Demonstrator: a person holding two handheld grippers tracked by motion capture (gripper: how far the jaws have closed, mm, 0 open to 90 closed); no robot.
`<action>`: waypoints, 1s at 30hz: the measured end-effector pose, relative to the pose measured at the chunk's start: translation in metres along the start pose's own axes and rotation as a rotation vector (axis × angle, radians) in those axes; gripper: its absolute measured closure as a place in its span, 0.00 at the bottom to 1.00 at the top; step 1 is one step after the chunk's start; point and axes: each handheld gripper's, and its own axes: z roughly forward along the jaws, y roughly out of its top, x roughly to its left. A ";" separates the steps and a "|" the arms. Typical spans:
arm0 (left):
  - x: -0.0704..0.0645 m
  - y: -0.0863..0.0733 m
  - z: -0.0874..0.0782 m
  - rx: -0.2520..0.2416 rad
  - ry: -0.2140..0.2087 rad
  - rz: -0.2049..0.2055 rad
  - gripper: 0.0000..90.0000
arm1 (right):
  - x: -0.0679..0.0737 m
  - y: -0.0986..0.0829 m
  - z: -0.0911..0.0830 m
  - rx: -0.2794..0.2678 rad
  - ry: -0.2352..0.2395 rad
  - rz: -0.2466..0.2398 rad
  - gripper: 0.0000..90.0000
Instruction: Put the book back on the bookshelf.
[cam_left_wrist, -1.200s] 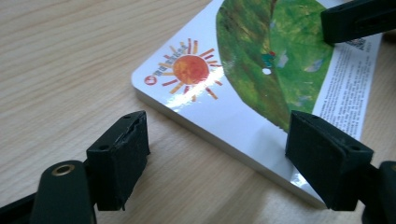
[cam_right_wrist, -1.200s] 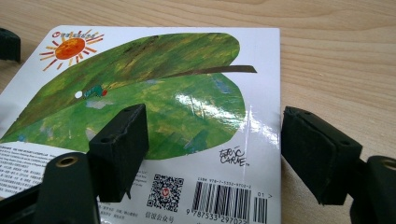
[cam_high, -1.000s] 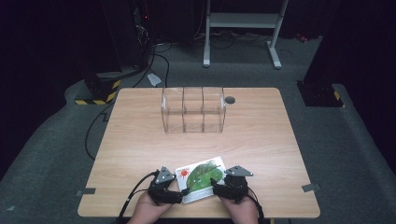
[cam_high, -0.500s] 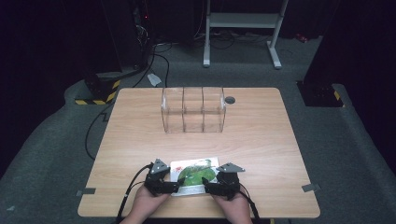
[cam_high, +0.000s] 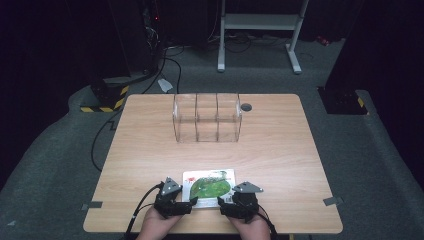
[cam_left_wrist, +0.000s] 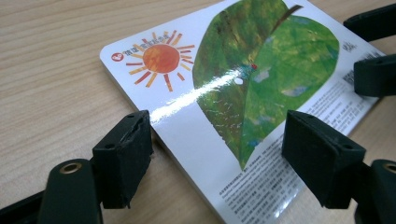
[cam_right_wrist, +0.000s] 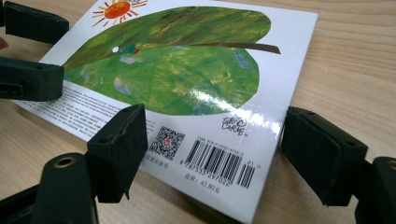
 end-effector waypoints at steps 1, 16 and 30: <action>0.001 0.001 0.001 -0.002 0.006 -0.007 0.27 | 0.000 0.000 0.000 0.000 0.000 0.000 0.25; 0.023 0.010 0.006 -0.046 0.019 -0.075 0.41 | -0.008 0.011 0.007 -0.052 -0.011 -0.051 0.32; 0.026 0.009 0.002 -0.081 0.006 -0.140 0.48 | -0.005 0.000 0.001 -0.011 0.060 0.005 0.30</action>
